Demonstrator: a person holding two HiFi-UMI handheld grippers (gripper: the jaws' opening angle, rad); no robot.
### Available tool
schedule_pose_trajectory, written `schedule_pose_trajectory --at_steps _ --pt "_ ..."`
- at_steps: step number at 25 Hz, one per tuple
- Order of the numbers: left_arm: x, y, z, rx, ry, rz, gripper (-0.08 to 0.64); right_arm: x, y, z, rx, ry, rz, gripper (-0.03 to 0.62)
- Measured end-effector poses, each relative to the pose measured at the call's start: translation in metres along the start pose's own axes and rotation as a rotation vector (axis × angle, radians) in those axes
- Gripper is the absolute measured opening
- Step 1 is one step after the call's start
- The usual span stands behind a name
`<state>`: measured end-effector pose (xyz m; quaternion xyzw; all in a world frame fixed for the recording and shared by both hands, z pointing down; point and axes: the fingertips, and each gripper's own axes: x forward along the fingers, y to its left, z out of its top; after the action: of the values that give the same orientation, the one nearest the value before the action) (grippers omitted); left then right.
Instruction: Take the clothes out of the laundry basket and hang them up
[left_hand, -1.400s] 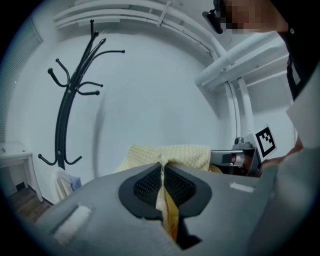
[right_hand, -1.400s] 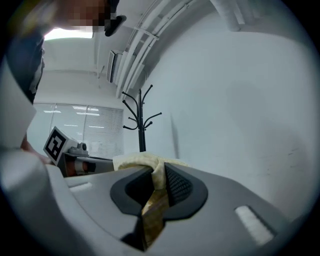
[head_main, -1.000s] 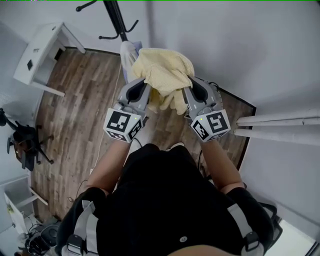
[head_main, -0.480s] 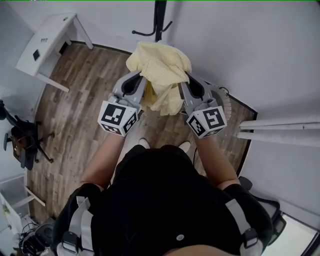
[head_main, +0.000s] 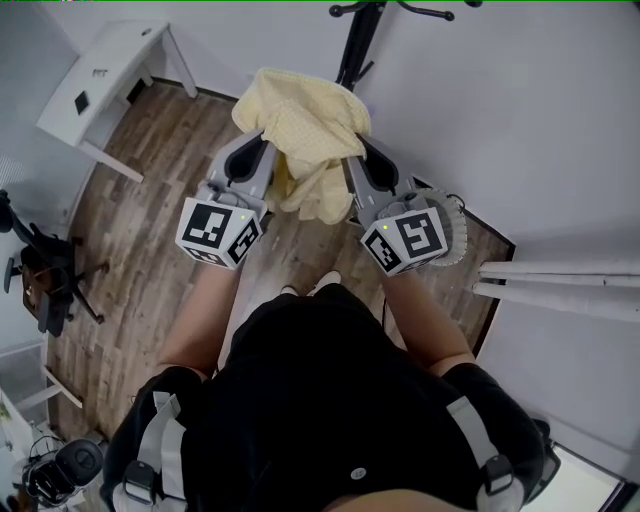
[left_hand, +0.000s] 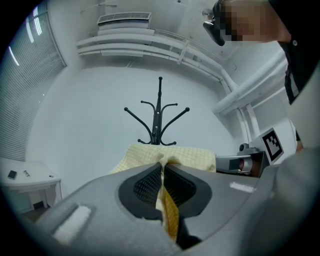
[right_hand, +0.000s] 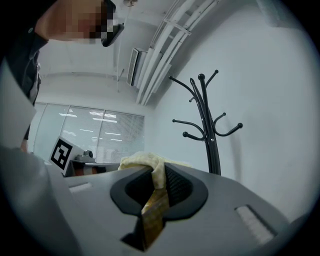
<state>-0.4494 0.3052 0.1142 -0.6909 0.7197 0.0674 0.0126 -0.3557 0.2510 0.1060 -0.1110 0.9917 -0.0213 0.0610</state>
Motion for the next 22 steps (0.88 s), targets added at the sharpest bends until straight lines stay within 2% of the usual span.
schedule_pose_trajectory --at_steps 6,11,17,22 --pt "0.020 0.032 0.012 0.027 -0.014 0.043 0.008 0.043 -0.007 0.008 0.005 -0.028 0.042 0.040" --pt "0.034 0.074 0.009 0.015 -0.004 0.036 0.007 0.084 -0.008 -0.002 0.047 -0.014 0.013 0.040" --pt "0.064 0.131 -0.001 0.007 0.009 -0.087 0.008 0.138 -0.002 -0.029 0.065 0.010 -0.090 0.040" --pt "0.100 0.178 -0.025 0.003 0.060 -0.241 0.008 0.175 -0.015 -0.060 0.058 0.028 -0.271 0.041"
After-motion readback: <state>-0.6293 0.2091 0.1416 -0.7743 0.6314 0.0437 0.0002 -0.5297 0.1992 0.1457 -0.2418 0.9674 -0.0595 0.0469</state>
